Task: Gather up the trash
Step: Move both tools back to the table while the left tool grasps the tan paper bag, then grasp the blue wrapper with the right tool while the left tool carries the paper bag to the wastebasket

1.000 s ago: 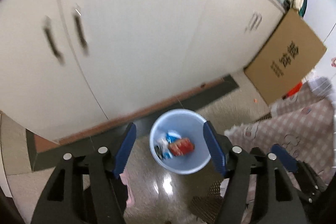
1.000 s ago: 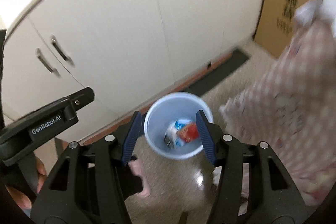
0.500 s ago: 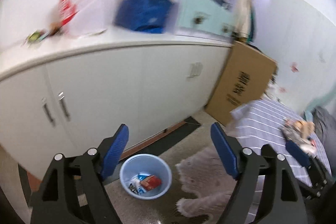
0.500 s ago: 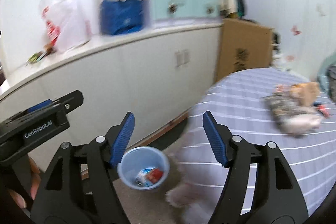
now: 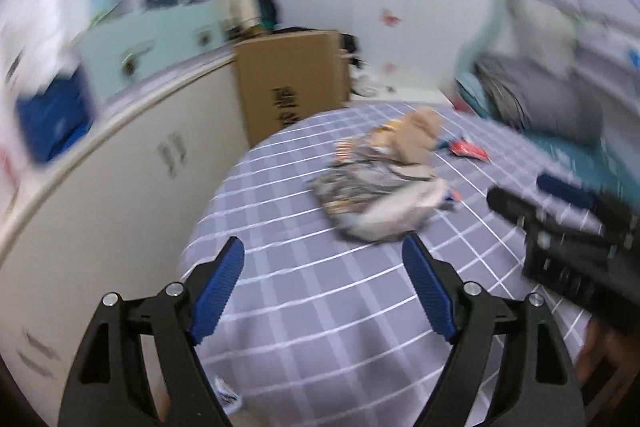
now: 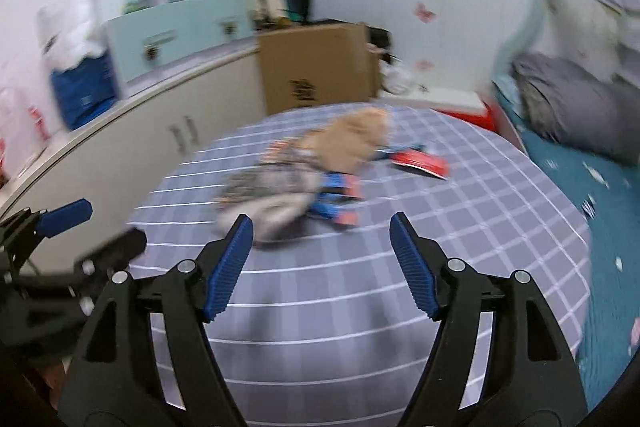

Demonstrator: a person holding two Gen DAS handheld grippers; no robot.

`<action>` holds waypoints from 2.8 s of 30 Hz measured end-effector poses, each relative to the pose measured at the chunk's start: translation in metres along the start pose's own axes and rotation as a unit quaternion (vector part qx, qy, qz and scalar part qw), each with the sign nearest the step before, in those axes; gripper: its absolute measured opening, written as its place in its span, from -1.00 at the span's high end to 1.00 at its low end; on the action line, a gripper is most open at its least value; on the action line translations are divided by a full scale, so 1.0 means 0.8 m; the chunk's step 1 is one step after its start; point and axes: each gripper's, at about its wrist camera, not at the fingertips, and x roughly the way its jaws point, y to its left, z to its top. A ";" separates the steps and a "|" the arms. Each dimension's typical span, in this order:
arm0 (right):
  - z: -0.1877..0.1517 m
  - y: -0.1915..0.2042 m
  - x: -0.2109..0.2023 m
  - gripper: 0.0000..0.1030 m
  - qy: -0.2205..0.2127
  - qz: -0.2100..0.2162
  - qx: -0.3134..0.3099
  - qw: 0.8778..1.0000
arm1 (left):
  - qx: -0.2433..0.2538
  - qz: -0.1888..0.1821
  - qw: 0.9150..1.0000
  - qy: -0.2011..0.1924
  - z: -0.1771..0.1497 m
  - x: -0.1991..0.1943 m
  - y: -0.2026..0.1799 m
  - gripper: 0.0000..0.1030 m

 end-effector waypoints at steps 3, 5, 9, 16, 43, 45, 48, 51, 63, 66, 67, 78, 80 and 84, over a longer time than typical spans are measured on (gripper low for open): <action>-0.001 -0.043 0.012 -0.37 0.013 -0.013 0.027 0.999 | 0.064 0.006 0.998 -0.008 0.009 0.027 -0.048 -0.55; -0.002 -0.065 0.022 -0.37 0.023 -0.013 0.042 0.999 | 0.105 0.020 0.994 -0.002 0.011 0.051 -0.074 -0.55; -0.008 -0.080 0.034 -0.37 0.037 -0.008 0.048 0.998 | 0.145 0.040 0.989 0.007 0.014 0.088 -0.096 -0.55; -0.009 -0.075 0.054 -0.39 0.065 0.012 0.050 0.997 | 0.099 -0.009 0.995 0.026 0.034 0.105 -0.070 0.17; 0.014 0.019 0.149 0.76 0.157 0.039 -0.084 0.983 | -0.161 -0.116 0.980 -0.035 0.003 0.012 0.112 0.98; 0.016 0.018 0.137 0.78 0.143 0.038 -0.079 0.986 | -0.177 -0.121 0.976 -0.044 0.000 0.006 0.122 0.98; 0.017 0.013 0.106 0.80 0.116 0.049 -0.058 0.990 | -0.201 -0.126 0.970 -0.047 -0.007 0.001 0.134 0.98; 0.020 0.018 0.077 0.81 0.093 0.067 -0.045 0.992 | -0.225 -0.126 0.965 -0.052 -0.014 -0.007 0.148 0.99; 0.027 0.148 0.001 0.81 0.059 0.184 -0.085 0.978 | -0.283 -0.076 0.952 -0.086 -0.064 -0.074 0.237 0.99; 0.016 0.204 0.004 0.81 0.074 0.229 -0.102 0.965 | -0.301 -0.034 0.947 -0.101 -0.090 -0.095 0.273 0.99; 0.011 0.220 0.006 0.81 0.079 0.237 -0.109 0.962 | -0.304 -0.014 0.947 -0.104 -0.101 -0.102 0.287 0.99; -0.091 0.400 0.084 0.81 0.177 0.299 -0.174 0.922 | -0.378 0.098 0.920 -0.010 -0.229 -0.063 0.406 0.99; -0.115 0.423 0.109 0.81 0.202 0.299 -0.175 0.916 | -0.388 0.107 0.915 0.017 -0.252 -0.038 0.421 0.99; -0.170 0.457 0.160 0.81 0.249 0.291 -0.179 0.906 | -0.408 0.110 0.904 0.065 -0.296 0.016 0.438 0.99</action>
